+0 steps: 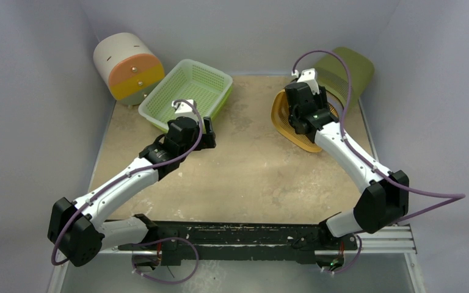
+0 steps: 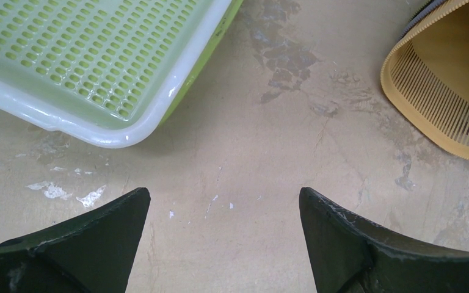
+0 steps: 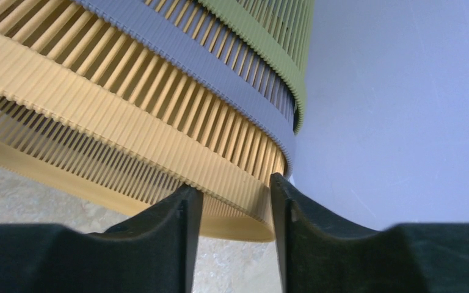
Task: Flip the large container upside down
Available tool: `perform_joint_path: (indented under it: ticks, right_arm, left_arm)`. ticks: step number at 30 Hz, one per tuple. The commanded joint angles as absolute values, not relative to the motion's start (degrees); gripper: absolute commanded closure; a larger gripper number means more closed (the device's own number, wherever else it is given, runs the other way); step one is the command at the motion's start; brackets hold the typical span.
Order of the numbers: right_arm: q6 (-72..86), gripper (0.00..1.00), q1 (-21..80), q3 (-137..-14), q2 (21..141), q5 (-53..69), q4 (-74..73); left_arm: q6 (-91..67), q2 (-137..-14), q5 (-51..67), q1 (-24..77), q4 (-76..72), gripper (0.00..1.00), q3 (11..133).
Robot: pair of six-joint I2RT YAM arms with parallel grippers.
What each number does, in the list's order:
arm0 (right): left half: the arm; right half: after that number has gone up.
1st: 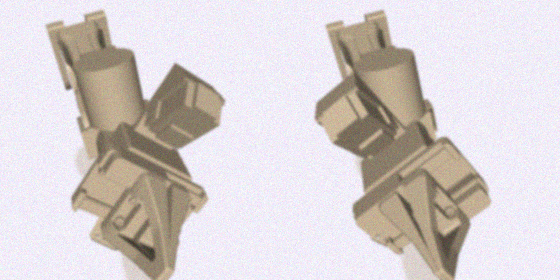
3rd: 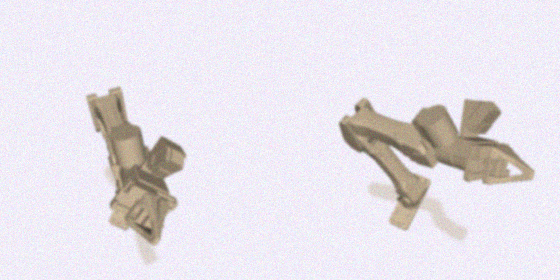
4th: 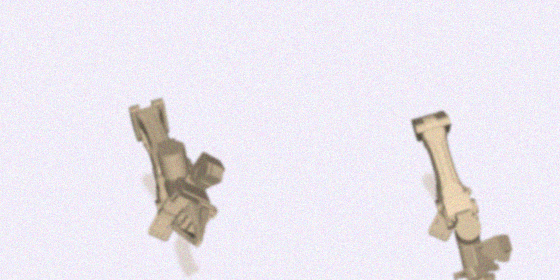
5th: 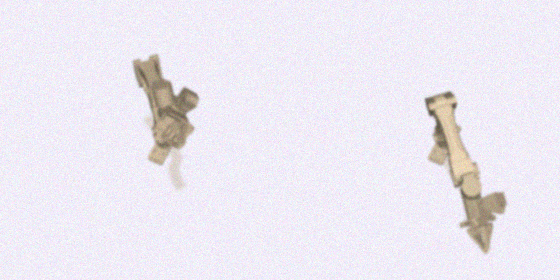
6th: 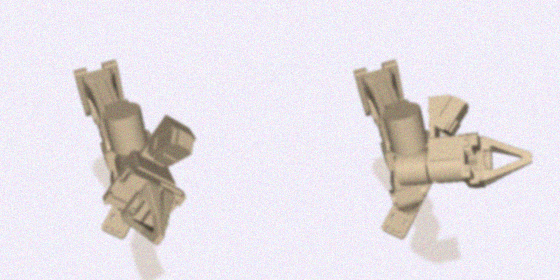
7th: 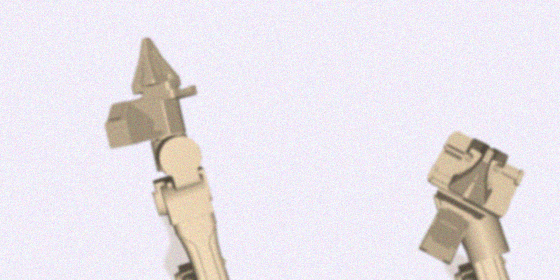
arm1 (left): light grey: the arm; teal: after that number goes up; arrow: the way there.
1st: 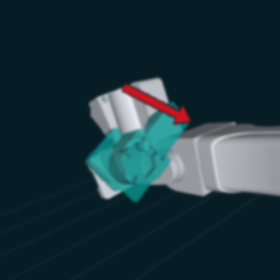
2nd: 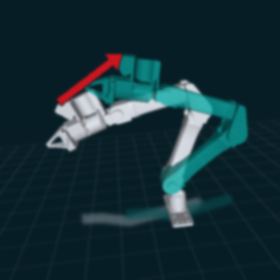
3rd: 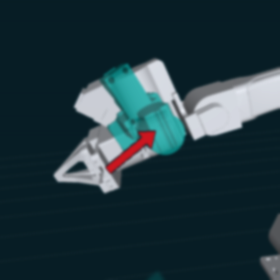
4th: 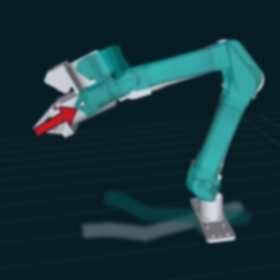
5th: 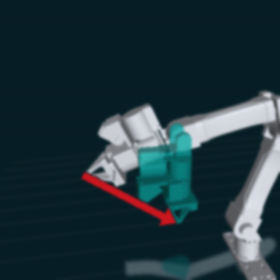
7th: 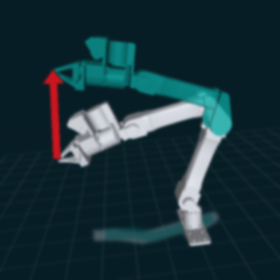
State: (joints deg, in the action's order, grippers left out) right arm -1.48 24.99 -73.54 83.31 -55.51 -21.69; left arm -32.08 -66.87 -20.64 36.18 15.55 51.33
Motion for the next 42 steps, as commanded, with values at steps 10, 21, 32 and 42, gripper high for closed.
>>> perform_joint_path:
  ticks: [10, 21, 32, 42]
  right_arm:
    - [-5.9, 0.81, 24.7, -69.6, 87.6, -67.9, -11.5]
    - [-4.6, 1.00, 25.0, -71.5, 91.9, -80.0, -11.7]
    - [-9.2, 1.00, 38.5, -79.6, 87.0, -68.3, -10.3]
    - [0.0, 1.00, 48.6, -86.6, 89.6, -59.7, -19.2]
  left_arm:
    - [-33.2, -65.3, -20.3, 36.6, 11.7, 0.11, 48.8]
    - [-33.1, -63.4, -21.3, 36.6, 12.4, 0.11, 47.3]
    - [-33.1, -62.4, -22.0, 36.6, 13.0, 0.11, 47.3]
    - [-33.6, -62.6, -22.1, 36.6, 12.6, 0.11, 46.5]
